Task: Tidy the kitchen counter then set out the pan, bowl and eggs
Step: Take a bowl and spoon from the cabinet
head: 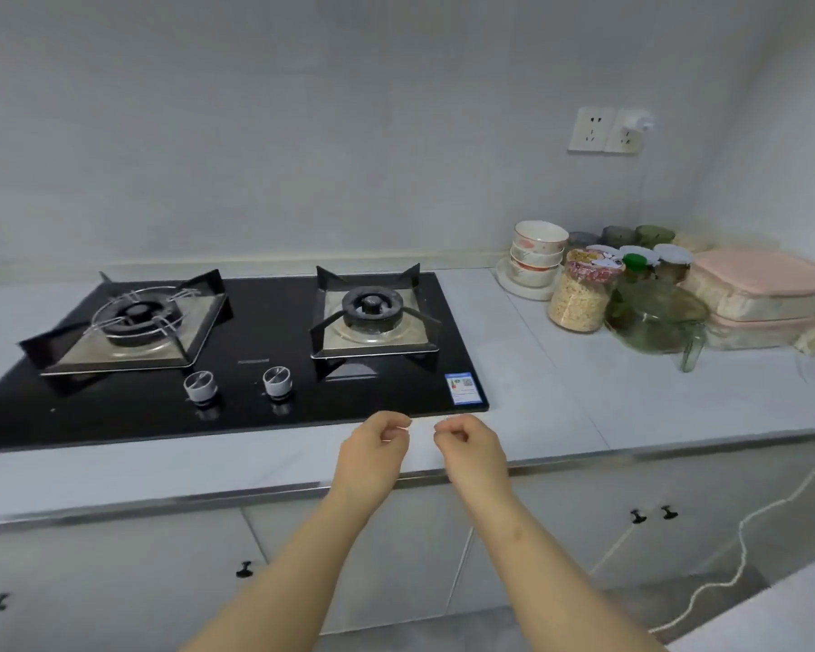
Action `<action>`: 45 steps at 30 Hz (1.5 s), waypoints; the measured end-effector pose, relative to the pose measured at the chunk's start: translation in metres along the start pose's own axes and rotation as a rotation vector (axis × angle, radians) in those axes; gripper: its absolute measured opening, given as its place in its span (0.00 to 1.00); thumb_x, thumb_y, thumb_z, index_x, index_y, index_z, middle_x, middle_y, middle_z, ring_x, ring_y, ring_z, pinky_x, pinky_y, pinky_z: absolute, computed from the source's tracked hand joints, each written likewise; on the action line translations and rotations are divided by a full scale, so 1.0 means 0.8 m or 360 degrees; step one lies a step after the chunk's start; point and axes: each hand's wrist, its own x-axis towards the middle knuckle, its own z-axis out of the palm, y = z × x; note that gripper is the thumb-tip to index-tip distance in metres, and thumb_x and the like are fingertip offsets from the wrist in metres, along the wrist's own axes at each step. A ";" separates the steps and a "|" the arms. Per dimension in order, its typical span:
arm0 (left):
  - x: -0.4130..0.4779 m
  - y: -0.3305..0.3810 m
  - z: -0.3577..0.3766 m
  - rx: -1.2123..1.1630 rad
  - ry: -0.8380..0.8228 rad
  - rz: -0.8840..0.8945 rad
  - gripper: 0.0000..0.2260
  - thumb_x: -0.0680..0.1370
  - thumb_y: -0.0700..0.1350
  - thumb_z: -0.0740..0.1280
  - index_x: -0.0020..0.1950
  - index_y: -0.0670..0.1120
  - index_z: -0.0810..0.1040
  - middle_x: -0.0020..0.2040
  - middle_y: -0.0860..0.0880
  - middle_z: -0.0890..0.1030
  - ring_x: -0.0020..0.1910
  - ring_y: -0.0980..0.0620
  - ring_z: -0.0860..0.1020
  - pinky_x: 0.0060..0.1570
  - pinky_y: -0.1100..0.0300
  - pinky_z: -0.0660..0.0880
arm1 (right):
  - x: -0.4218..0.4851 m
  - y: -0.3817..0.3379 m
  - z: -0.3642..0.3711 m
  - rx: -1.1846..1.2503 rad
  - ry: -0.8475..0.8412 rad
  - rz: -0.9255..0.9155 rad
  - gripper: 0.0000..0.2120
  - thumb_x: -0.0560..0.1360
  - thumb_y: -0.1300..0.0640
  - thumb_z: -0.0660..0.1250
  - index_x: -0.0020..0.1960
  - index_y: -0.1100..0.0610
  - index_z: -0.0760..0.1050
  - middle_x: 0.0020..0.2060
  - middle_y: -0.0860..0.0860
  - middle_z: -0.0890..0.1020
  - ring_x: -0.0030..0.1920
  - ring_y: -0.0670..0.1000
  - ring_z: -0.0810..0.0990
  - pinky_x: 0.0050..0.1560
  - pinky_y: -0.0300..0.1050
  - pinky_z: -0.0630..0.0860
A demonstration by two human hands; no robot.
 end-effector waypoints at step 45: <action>0.067 -0.434 -0.124 0.0065 -0.0097 -0.1075 0.06 0.81 0.48 0.57 0.51 0.47 0.70 0.43 0.45 0.74 0.38 0.48 0.75 0.31 0.62 0.67 | -0.052 0.257 0.329 -0.0110 -0.0355 0.0681 0.08 0.76 0.62 0.59 0.42 0.54 0.74 0.40 0.46 0.76 0.44 0.49 0.75 0.37 0.37 0.70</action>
